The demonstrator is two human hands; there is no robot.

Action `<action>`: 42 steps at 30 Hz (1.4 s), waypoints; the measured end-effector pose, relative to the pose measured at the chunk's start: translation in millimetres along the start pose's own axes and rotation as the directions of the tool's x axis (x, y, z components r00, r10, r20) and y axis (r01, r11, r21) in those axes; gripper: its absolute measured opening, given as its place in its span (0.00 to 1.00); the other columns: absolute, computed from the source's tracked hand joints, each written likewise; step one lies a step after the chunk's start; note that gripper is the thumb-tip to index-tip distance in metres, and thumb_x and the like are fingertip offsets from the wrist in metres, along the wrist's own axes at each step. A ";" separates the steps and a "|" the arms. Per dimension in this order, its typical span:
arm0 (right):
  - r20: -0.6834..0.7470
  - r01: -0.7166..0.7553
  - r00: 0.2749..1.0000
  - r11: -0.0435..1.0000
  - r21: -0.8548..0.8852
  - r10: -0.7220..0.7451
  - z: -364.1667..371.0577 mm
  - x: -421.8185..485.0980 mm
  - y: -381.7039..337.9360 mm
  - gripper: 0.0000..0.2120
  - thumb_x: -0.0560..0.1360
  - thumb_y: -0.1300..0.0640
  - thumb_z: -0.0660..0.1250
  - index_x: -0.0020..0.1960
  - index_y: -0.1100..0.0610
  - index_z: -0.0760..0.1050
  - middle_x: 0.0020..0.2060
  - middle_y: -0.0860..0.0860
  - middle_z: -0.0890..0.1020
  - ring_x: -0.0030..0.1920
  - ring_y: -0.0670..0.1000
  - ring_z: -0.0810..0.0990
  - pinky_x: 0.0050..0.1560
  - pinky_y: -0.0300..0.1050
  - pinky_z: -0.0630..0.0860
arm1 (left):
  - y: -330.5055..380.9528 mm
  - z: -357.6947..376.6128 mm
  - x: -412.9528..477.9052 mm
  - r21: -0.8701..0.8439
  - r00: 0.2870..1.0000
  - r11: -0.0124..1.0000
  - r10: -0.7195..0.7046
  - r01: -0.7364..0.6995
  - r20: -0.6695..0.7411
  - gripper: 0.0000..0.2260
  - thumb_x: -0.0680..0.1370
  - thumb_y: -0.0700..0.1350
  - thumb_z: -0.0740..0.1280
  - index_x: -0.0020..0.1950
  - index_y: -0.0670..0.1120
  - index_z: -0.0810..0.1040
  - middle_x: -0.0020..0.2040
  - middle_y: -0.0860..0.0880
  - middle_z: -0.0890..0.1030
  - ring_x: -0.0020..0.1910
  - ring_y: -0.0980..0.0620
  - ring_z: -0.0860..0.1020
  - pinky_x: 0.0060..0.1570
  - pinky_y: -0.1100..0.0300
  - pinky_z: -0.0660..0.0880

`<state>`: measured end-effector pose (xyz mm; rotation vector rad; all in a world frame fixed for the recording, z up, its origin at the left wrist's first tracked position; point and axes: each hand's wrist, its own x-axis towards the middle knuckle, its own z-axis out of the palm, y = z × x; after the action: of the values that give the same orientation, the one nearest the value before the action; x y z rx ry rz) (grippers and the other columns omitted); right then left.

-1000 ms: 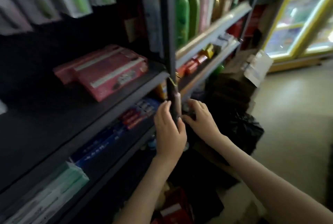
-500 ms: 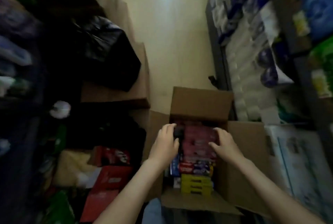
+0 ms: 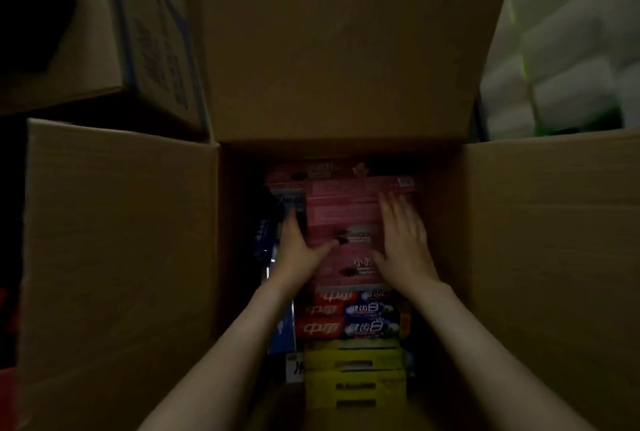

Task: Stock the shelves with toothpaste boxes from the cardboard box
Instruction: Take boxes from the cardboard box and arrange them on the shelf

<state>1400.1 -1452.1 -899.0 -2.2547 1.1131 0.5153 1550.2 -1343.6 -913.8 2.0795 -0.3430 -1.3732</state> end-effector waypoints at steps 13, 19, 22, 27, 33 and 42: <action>0.054 0.138 0.989 0.989 -0.045 -0.136 -28.3 44.2 -17.6 0.36 0.72 0.48 0.68 0.74 0.52 0.54 0.72 0.48 0.62 0.74 0.49 0.57 0.74 0.50 0.35 | 38.5 -22.0 9.7 0.258 0.948 0.914 0.280 -0.312 0.152 0.25 0.70 0.47 0.74 0.57 0.50 0.61 0.55 0.51 0.68 0.57 0.52 0.71 0.55 0.59 0.71; 0.280 0.069 0.960 0.983 -0.168 -0.020 -76.2 -1.0 -48.5 0.38 0.75 0.47 0.65 0.77 0.51 0.46 0.73 0.52 0.61 0.74 0.54 0.57 0.75 0.55 0.49 | 68.2 -40.9 -53.9 0.298 0.990 0.949 0.063 -0.099 0.127 0.23 0.71 0.50 0.71 0.62 0.49 0.66 0.59 0.48 0.72 0.60 0.47 0.72 0.61 0.48 0.73; 0.342 0.177 0.936 0.955 -0.237 -0.089 -90.4 -22.0 -66.9 0.50 0.71 0.45 0.70 0.78 0.54 0.38 0.76 0.53 0.50 0.76 0.55 0.48 0.75 0.53 0.49 | 85.2 -63.3 -84.8 -0.027 0.989 0.992 -0.121 0.123 0.086 0.22 0.69 0.49 0.73 0.59 0.48 0.70 0.53 0.49 0.76 0.49 0.52 0.78 0.47 0.57 0.78; 0.091 0.360 0.932 0.921 -0.148 -0.350 -156.8 -88.2 -135.6 0.41 0.72 0.44 0.69 0.76 0.56 0.52 0.75 0.53 0.57 0.76 0.53 0.50 0.74 0.51 0.43 | 130.9 -137.2 -186.2 -0.374 0.964 0.901 -0.142 0.221 0.225 0.13 0.75 0.44 0.70 0.58 0.45 0.77 0.54 0.44 0.81 0.53 0.47 0.80 0.52 0.55 0.78; 0.123 0.603 0.797 0.782 -0.155 -0.591 -307.1 -166.9 -265.6 0.31 0.68 0.45 0.71 0.68 0.52 0.66 0.59 0.49 0.74 0.59 0.50 0.73 0.60 0.46 0.71 | 211.6 -250.2 -345.3 -0.486 0.993 0.874 0.069 -0.014 0.096 0.15 0.77 0.55 0.65 0.58 0.48 0.78 0.53 0.47 0.81 0.53 0.49 0.80 0.53 0.53 0.78; 0.212 0.817 0.574 0.570 -0.083 -0.791 -454.7 -269.6 -514.4 0.40 0.68 0.44 0.74 0.73 0.49 0.59 0.60 0.48 0.76 0.57 0.48 0.76 0.52 0.37 0.69 | 267.4 -429.5 -526.4 -0.417 0.732 0.745 0.138 -0.521 -0.667 0.08 0.75 0.49 0.70 0.46 0.46 0.74 0.46 0.46 0.80 0.43 0.52 0.81 0.46 0.53 0.81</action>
<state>1700.7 -1328.9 -236.8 -2.5068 -0.1450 0.3725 1741.7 -1125.2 -243.9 1.6755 -0.0151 -0.4344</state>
